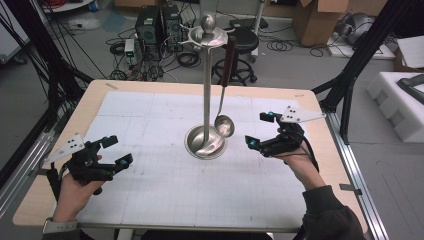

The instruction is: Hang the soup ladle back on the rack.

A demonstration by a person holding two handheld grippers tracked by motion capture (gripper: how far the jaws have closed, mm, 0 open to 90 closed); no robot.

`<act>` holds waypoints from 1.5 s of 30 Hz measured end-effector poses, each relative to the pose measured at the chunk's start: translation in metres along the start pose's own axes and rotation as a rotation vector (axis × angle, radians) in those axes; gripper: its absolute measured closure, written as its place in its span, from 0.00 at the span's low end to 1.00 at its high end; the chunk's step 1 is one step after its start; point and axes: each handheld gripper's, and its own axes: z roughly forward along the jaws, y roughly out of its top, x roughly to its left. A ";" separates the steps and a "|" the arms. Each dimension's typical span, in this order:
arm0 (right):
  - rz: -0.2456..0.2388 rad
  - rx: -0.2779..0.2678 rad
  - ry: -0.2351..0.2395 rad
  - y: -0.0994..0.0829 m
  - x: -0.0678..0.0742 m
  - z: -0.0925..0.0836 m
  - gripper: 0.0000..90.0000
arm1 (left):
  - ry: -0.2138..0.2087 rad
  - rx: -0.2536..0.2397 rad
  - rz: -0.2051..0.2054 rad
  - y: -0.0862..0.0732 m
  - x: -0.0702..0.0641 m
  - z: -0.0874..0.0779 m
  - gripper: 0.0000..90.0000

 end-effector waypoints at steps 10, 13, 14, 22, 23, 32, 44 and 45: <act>0.051 -0.051 -0.007 -0.031 -0.011 -0.030 0.00 | 0.002 0.008 0.007 -0.001 0.000 0.003 0.02; 0.074 -0.079 -0.019 -0.041 -0.015 -0.039 0.00 | -0.002 0.011 0.002 -0.003 0.000 0.004 0.02; 0.079 -0.082 -0.025 -0.045 -0.016 -0.042 0.00 | -0.004 0.013 0.004 -0.003 0.000 0.005 0.02; 0.145 -0.144 -0.045 -0.073 -0.016 -0.067 0.00 | -0.002 0.009 -0.003 -0.004 0.000 0.003 0.02; 0.144 -0.139 -0.055 -0.077 -0.016 -0.069 0.00 | -0.002 0.011 -0.002 -0.004 0.000 0.003 0.02; 0.120 -0.137 -0.116 -0.096 -0.011 -0.090 0.00 | 0.010 0.034 0.009 -0.007 0.000 0.006 0.02; 0.105 -0.175 -0.197 -0.108 -0.012 -0.104 0.00 | 0.014 0.037 0.002 -0.010 0.001 0.007 0.02; 0.103 -0.164 -0.188 -0.108 -0.012 -0.104 0.00 | 0.014 0.034 -0.002 -0.011 0.002 0.007 0.02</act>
